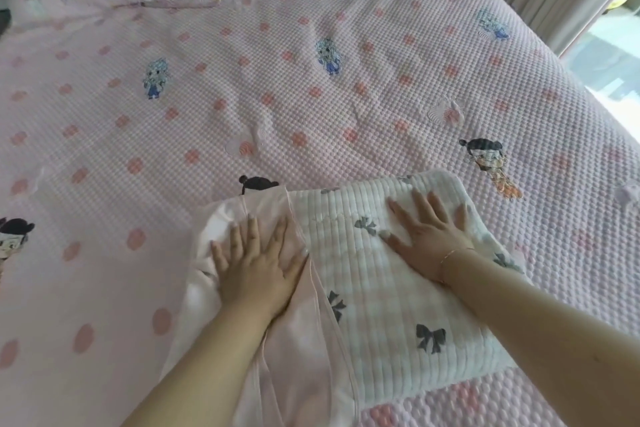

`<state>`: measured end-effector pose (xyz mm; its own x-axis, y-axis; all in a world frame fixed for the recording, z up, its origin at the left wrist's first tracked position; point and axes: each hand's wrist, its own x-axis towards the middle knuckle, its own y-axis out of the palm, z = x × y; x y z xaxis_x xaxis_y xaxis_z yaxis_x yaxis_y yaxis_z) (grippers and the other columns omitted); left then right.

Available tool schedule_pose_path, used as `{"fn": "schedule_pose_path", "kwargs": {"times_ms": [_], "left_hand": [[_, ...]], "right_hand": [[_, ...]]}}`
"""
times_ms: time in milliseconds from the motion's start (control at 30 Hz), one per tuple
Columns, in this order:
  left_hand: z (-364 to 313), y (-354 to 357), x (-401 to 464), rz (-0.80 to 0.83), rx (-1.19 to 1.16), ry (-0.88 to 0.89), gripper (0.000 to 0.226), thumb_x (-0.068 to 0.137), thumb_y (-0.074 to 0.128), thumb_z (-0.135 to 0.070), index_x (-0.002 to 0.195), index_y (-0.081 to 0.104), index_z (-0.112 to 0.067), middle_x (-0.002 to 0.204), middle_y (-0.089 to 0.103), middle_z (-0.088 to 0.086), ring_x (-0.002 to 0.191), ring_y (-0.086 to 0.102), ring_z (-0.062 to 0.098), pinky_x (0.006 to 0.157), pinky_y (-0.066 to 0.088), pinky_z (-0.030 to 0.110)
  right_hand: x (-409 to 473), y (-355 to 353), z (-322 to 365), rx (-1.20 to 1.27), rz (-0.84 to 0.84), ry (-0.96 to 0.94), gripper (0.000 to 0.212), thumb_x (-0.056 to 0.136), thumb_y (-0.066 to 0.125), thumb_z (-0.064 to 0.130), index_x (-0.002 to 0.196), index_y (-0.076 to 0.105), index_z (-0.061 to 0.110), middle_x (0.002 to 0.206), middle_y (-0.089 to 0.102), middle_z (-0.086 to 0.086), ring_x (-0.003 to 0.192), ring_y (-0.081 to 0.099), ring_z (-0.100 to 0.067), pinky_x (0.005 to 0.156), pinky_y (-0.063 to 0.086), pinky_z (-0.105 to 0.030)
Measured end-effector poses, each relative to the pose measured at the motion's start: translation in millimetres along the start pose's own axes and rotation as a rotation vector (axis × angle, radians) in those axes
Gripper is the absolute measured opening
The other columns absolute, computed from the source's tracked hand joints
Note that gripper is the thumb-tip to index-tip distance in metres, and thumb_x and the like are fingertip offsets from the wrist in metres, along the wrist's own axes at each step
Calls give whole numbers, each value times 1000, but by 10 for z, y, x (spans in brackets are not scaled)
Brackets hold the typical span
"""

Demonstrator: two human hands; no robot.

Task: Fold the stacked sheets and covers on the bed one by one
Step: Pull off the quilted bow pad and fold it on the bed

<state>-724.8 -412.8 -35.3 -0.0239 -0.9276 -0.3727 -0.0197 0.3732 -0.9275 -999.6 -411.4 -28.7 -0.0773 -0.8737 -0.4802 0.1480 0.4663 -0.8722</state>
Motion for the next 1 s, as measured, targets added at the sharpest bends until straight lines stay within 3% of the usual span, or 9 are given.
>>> {"fn": "schedule_pose_path", "kwargs": {"times_ms": [100, 267, 467, 533, 633, 700, 833, 933, 1000], "left_hand": [[79, 393, -29, -97, 1, 16, 77, 80, -12, -81, 146, -26, -43, 160, -23, 3, 145, -28, 25, 114, -16, 57], [72, 793, 135, -160, -41, 27, 77, 92, 9, -73, 155, 14, -29, 161, 13, 14, 149, 6, 35, 117, -1, 57], [103, 766, 114, -163, -32, 39, 80, 81, -14, -73, 150, -17, -34, 159, -21, 5, 146, -24, 26, 116, -17, 51], [180, 720, 63, -171, -49, 41, 74, 83, -17, -69, 150, -15, -38, 160, -19, 0, 147, -22, 22, 117, -15, 50], [366, 660, -77, -212, -67, -38, 67, 88, -5, -72, 148, -10, -45, 160, -12, -6, 149, -11, 24, 117, -11, 52], [479, 642, -157, -151, -125, -176, 80, 85, 12, -79, 151, -11, -40, 162, -13, 2, 148, -4, 33, 115, 0, 57], [549, 522, -183, -148, -457, -471, 120, 64, 59, -80, 151, 4, -17, 145, 32, 26, 124, 44, 46, 97, 43, 53], [649, 464, -108, 19, -744, -636, 130, 51, 73, -79, 144, 23, -3, 133, 51, 21, 120, 53, 38, 92, 46, 42], [753, 442, -68, 119, -874, -675, 129, 37, 74, -84, 134, 48, -3, 128, 60, 14, 114, 59, 32, 91, 48, 37]], "right_hand": [[62, 326, 13, -60, -33, -25, 74, 77, -5, 79, 141, -25, 49, 152, -34, 4, 138, -35, -21, 110, -18, -60], [240, 678, 43, -45, -66, -5, 73, 74, -11, 77, 137, -31, 47, 150, -38, 4, 134, -41, -23, 110, -17, -61], [204, 475, -63, -17, 35, -59, 72, 77, -3, 77, 138, -29, 49, 150, -36, 6, 136, -38, -18, 112, -18, -57], [75, 342, -248, -75, 50, -27, 74, 81, 5, 77, 140, -27, 45, 151, -34, 6, 139, -33, -16, 114, -14, -56], [-188, 273, -546, -13, 25, 244, 95, 75, 18, 85, 143, -29, 38, 156, -24, 2, 147, -10, -26, 116, 7, -56], [-288, 270, -636, 242, 54, 443, 117, 66, 35, 89, 148, -21, 28, 159, 2, -11, 143, 17, -36, 113, 25, -53], [-170, 249, -705, 612, 155, 577, 135, 43, 56, 92, 145, 25, 10, 132, 54, -18, 107, 60, -36, 93, 50, -44], [-111, 229, -692, 778, 159, 585, 98, 46, 70, 77, 115, 59, 8, 89, 71, -12, 77, 69, -28, 71, 56, -35], [-90, 232, -717, 898, 191, 572, 84, 47, 77, 67, 107, 65, 9, 84, 73, -13, 73, 71, -29, 71, 57, -38]]}}
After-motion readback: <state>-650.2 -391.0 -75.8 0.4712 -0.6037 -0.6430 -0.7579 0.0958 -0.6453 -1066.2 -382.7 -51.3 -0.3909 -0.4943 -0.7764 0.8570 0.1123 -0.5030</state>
